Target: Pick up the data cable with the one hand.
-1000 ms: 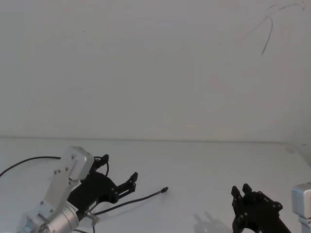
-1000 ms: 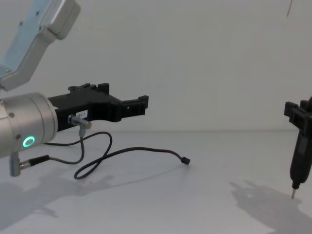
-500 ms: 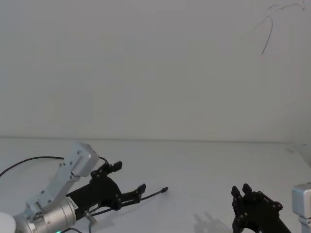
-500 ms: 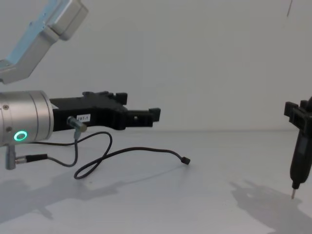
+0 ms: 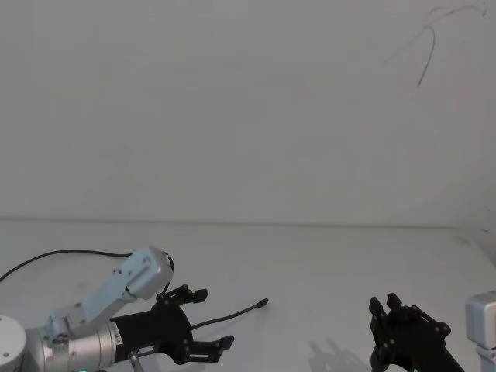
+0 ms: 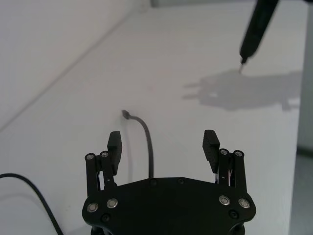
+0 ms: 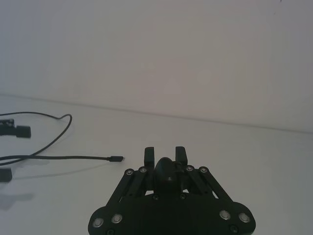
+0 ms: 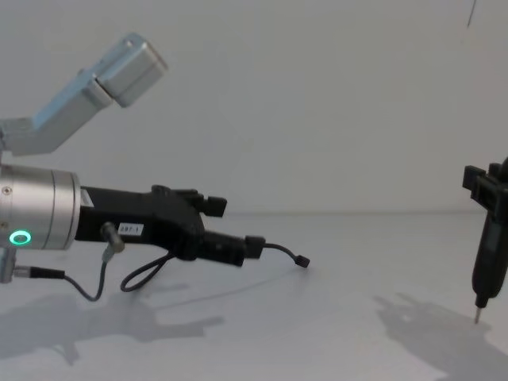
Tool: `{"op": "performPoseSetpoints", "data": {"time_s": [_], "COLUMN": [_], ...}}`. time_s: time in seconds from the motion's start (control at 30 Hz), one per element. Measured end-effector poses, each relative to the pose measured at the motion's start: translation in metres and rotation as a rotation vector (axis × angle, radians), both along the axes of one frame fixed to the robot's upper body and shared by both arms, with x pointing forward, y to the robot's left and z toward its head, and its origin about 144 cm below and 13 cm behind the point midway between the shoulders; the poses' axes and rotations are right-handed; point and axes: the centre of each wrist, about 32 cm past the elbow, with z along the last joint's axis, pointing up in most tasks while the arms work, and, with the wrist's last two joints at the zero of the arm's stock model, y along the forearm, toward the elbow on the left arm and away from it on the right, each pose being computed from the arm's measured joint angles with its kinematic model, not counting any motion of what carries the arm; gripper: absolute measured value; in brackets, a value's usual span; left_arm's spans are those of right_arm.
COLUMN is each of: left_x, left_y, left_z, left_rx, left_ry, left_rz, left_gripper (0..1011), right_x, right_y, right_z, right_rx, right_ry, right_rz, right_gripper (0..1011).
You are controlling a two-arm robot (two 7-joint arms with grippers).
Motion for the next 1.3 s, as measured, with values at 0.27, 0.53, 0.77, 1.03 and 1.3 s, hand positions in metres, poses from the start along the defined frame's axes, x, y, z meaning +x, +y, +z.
{"op": "performPoseSetpoints", "data": {"time_s": [0.27, 0.53, 0.77, 1.03, 1.3], "left_x": [0.011, 0.016, 0.019, 0.02, 0.021], "left_y": [0.001, -0.002, -0.004, -0.005, -0.005], "left_z": [-0.004, -0.009, -0.012, -0.013, -0.014], "left_rx": [0.103, 0.17, 0.197, 0.215, 0.225], "left_ry": [-0.021, -0.049, -0.062, -0.069, -0.074], "left_rz": [-0.079, -0.111, -0.125, -0.134, -0.139], "left_gripper": [1001, 930, 752, 512, 255], "right_x": [0.0, 0.0, 0.0, 0.0, 0.0], "right_y": [0.0, 0.0, 0.0, 0.0, 0.0], "right_z": [0.0, 0.0, 0.0, 0.0, 0.0], "right_rx": [0.0, 0.0, 0.0, 0.0, 0.0], "right_ry": [0.0, 0.0, 0.0, 0.0, 0.0], "right_rz": [0.0, 0.0, 0.0, 0.0, 0.0], "right_gripper": [251, 251, 251, 251, 251]}}
